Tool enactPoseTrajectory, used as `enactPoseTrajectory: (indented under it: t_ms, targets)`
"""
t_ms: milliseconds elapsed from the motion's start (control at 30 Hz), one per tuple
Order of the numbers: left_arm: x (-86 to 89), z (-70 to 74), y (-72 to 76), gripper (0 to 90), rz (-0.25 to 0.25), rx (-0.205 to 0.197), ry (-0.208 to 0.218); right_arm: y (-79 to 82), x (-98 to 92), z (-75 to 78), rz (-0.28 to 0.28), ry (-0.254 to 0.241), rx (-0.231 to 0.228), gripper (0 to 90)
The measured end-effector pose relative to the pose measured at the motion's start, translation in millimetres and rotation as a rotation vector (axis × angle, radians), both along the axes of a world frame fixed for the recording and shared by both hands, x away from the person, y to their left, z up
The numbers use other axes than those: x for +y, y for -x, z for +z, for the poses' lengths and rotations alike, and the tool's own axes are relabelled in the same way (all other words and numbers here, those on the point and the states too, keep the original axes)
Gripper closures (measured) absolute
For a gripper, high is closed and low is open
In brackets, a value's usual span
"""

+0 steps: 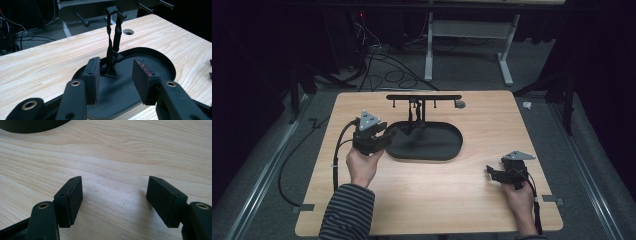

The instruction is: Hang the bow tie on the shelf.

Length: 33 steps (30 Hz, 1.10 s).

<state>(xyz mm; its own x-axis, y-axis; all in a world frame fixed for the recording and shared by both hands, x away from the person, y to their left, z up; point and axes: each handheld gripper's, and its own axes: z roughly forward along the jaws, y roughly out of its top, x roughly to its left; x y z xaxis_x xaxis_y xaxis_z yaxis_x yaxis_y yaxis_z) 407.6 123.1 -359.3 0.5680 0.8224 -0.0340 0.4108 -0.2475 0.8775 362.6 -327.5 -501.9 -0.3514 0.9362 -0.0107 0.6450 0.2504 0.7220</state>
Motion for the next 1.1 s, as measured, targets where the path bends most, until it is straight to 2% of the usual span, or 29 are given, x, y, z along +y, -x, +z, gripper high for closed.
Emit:
enactPoseTrajectory:
  t_ms: [400,1100]
  targets:
    - [4.0,-7.8,9.5,57.0,-0.002,0.014,0.004,0.0,0.0,0.0,0.0,0.0,0.0,30.9]
    - [20.1,-26.4,23.0,55.7,0.036,0.05,0.041,0.0,0.1,0.0,0.0,0.0,0.0,30.9]
